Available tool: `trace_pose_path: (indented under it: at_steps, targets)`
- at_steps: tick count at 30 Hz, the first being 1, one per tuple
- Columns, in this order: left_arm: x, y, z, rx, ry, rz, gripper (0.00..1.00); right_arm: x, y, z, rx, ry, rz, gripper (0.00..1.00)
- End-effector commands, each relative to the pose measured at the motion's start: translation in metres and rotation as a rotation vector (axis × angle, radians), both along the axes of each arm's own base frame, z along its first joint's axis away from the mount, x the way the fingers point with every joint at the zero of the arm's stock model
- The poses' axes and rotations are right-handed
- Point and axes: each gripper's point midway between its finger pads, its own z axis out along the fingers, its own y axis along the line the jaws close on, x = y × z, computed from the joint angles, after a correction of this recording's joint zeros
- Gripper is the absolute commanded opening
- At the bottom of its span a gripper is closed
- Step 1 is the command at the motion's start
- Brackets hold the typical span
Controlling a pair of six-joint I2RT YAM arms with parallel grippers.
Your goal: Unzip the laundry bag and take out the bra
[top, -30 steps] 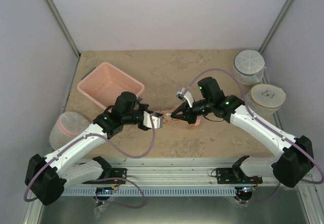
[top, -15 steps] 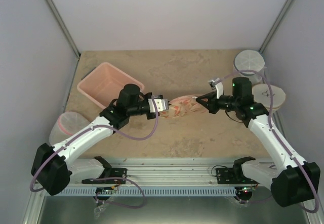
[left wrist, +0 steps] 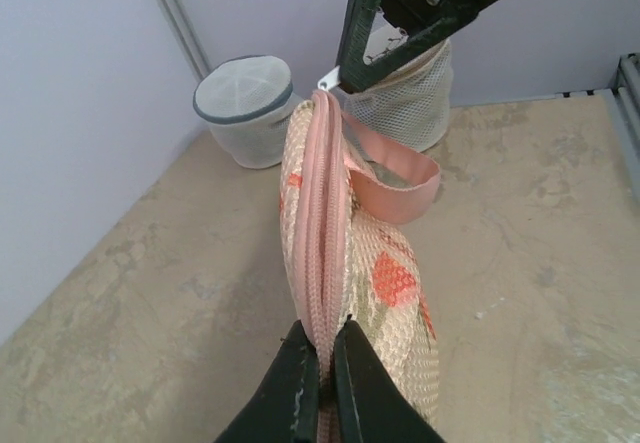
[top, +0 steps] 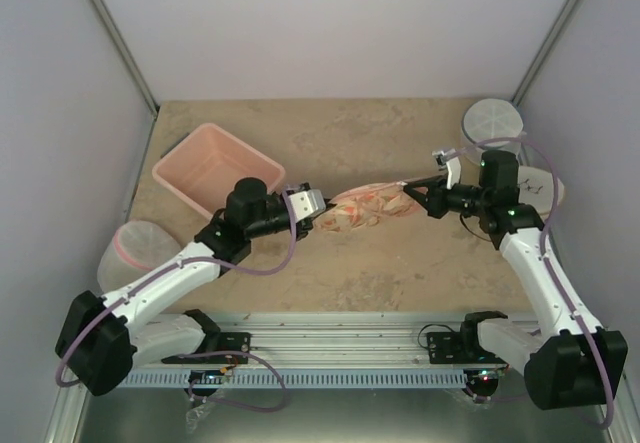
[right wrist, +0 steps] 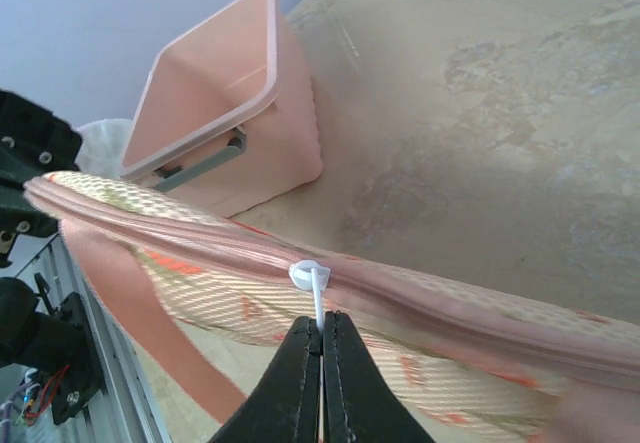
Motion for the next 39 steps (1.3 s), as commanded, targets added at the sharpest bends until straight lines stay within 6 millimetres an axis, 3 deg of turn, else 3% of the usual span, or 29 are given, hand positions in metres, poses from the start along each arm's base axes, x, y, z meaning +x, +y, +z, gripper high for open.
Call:
trace_pose_path:
  at_steps: [1, 9, 14, 17, 20, 22, 24, 26, 30, 32, 36, 39]
  targets:
    - [-0.009, 0.013, -0.002, -0.093, 0.066, 0.042, 0.00, 0.005, -0.012, 0.002, -0.007, -0.008, -0.036, 0.01]
    - [-0.021, 0.033, -0.061, -0.024, 0.136, 0.091, 0.00, 0.006, -0.011, -0.023, -0.034, 0.068, -0.050, 0.01]
    - [-0.027, 0.041, -0.077, 0.014, 0.118, 0.085, 0.00, -0.007, 0.019, -0.033, -0.056, 0.098, 0.026, 0.01]
    - [-0.039, 0.040, -0.086, 0.064, 0.082, 0.013, 0.39, -0.016, 0.046, -0.036, -0.054, 0.101, 0.068, 0.01]
    - [-0.060, 0.038, -0.090, 0.130, 0.076, -0.114, 0.79, -0.015, 0.058, -0.036, -0.052, 0.095, 0.053, 0.00]
    - [-0.071, 0.039, -0.085, 0.157, 0.090, -0.175, 0.93, -0.017, 0.069, -0.035, -0.054, 0.085, 0.063, 0.01]
    - [-0.073, 0.039, -0.075, 0.157, 0.105, -0.183, 0.98, -0.022, 0.079, -0.035, -0.060, 0.074, 0.088, 0.01]
    - [-0.065, 0.038, -0.058, 0.122, 0.108, -0.140, 0.99, -0.028, 0.090, -0.034, -0.062, 0.066, 0.122, 0.01]
    - [-0.041, 0.032, -0.005, -0.088, 0.154, -0.015, 0.95, -0.043, 0.111, -0.034, -0.071, 0.056, 0.206, 0.01]
    - [-0.033, 0.031, 0.009, -0.154, 0.142, 0.020, 0.92, -0.047, 0.118, -0.032, -0.070, 0.053, 0.229, 0.01]
    - [-0.017, 0.030, 0.016, -0.153, 0.068, 0.092, 0.91, -0.051, 0.127, -0.027, -0.055, 0.044, 0.253, 0.01]
    - [-0.021, 0.023, 0.004, -0.067, 0.010, 0.065, 0.89, -0.054, 0.133, -0.025, -0.045, 0.042, 0.265, 0.01]
